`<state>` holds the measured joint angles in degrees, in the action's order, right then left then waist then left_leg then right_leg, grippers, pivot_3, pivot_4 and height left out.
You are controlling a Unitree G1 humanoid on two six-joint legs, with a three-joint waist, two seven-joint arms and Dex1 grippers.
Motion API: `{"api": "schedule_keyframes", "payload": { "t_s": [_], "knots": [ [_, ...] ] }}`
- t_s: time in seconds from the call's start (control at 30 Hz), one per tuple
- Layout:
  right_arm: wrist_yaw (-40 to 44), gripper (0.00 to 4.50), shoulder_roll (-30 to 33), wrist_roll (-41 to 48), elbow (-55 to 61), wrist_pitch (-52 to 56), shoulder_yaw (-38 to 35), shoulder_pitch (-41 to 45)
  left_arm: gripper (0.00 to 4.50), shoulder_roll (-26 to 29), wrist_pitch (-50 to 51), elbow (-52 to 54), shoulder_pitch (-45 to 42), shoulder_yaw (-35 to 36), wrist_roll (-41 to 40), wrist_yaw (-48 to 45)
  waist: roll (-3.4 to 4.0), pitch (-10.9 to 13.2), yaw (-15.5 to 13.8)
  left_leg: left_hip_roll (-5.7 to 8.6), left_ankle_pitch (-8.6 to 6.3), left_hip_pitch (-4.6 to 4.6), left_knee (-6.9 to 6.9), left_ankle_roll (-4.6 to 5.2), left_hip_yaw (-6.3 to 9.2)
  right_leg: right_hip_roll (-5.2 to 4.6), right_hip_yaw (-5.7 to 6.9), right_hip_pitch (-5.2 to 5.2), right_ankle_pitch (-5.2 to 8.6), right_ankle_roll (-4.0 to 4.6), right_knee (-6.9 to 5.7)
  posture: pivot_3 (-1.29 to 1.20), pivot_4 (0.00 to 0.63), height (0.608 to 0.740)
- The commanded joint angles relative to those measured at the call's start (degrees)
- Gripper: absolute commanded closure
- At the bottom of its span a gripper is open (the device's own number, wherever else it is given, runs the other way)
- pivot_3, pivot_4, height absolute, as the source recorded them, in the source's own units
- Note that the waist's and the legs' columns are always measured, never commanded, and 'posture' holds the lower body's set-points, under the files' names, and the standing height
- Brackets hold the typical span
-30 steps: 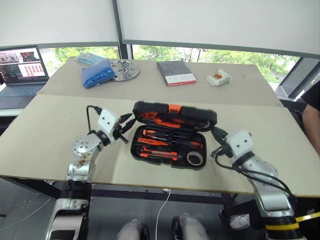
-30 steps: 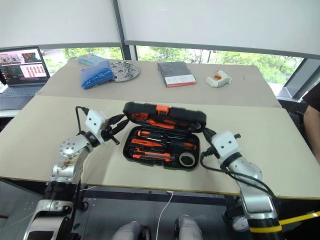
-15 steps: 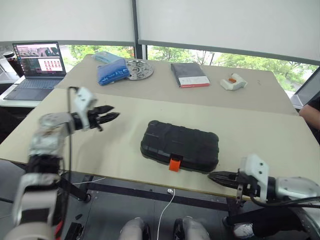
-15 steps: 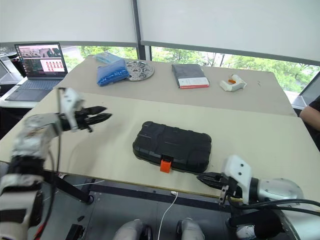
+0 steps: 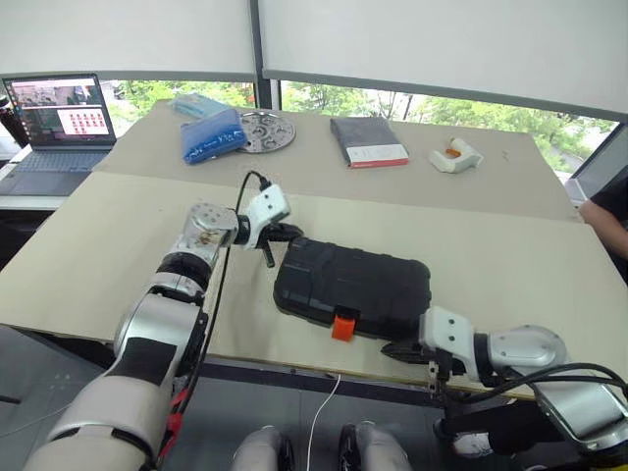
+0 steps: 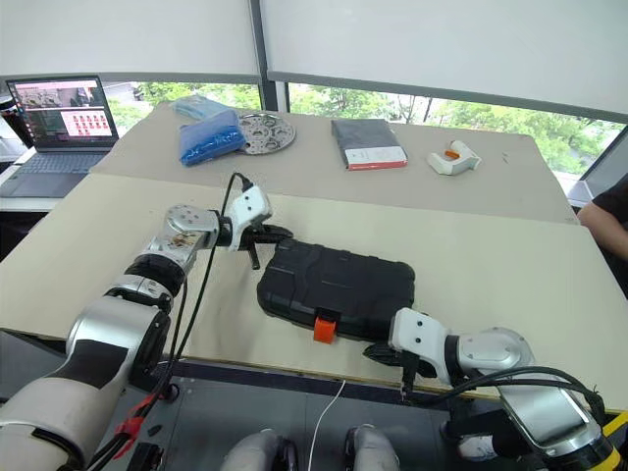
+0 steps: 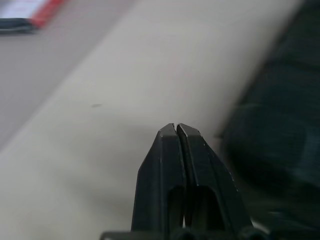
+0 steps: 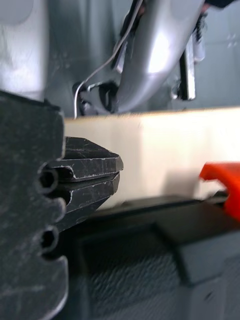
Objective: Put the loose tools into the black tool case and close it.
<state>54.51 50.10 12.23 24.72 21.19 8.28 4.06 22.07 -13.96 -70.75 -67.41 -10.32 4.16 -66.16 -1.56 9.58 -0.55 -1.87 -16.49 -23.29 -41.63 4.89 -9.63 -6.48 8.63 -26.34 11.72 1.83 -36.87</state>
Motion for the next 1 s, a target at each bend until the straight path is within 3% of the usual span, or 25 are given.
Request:
{"api": "schedule_keyframes", "payload": {
  "t_s": [0.03,0.13,0.27,0.53,0.7,0.87,1.0],
  "knots": [
    [-7.8,4.50,-2.1,-5.4,-7.2,-3.0,-3.9,5.5,4.40,0.3,-1.5,1.6,0.5,-2.5,0.9,-16.1,-0.01,0.0,0.4,-0.02,0.00,0.02,-0.07,0.00,0.00,-0.02,-0.01,0.01,-0.02,-0.02,-0.05,0.00,0.150,0.718],
    [-10.5,4.50,-3.8,-5.9,-11.1,-3.0,-5.9,8.1,4.40,1.9,-0.5,4.9,2.8,-3.4,-0.5,-24.2,0.01,0.0,0.6,-0.02,-0.01,0.02,-0.16,0.00,-0.01,-0.18,-0.04,0.00,-0.11,-0.12,-0.17,0.00,0.150,0.718],
    [-11.3,4.50,-5.3,-5.5,-13.7,-3.5,-7.5,9.5,4.40,7.2,8.5,18.2,7.2,-8.2,-10.7,-26.3,0.02,0.0,0.7,-0.03,-0.01,0.01,-0.16,0.01,0.05,-0.37,-0.05,-0.03,-0.11,-0.05,-0.23,0.00,0.150,0.718],
    [-5.0,4.50,-2.7,3.0,-6.2,2.5,-14.8,3.9,4.40,12.4,32.5,34.7,7.4,-2.0,-24.4,-26.3,0.07,0.0,1.0,-0.02,0.00,-0.07,-0.16,0.03,0.06,-0.02,-0.04,-0.03,-0.06,0.01,-0.24,0.00,0.150,0.718],
    [-2.2,4.50,-1.1,10.8,2.4,10.0,-17.3,-0.9,4.40,7.9,29.9,42.6,13.1,-4.4,-18.7,-19.3,0.19,0.0,0.6,-0.01,-0.01,0.07,-0.19,0.03,0.12,-0.06,-0.10,0.12,-0.08,-0.03,-0.22,0.00,0.150,0.718],
    [-5.1,4.50,-3.5,9.7,4.3,11.3,-12.7,0.3,4.40,3.5,24.1,43.5,17.4,-8.7,-11.4,-12.7,0.08,-0.1,0.4,-0.04,-0.02,0.14,-0.19,0.05,0.12,-0.16,-0.22,0.15,-0.16,-0.08,-0.22,0.00,0.150,0.718],
    [-7.5,4.50,-5.8,7.2,1.1,10.9,-9.3,3.5,4.40,4.7,19.2,43.3,19.3,-11.5,-7.1,-12.6,0.30,-0.2,0.5,-0.07,-0.02,0.24,-0.19,0.04,0.11,-0.17,-0.25,0.19,-0.19,-0.03,-0.23,0.00,0.150,0.718]
  ]
}}
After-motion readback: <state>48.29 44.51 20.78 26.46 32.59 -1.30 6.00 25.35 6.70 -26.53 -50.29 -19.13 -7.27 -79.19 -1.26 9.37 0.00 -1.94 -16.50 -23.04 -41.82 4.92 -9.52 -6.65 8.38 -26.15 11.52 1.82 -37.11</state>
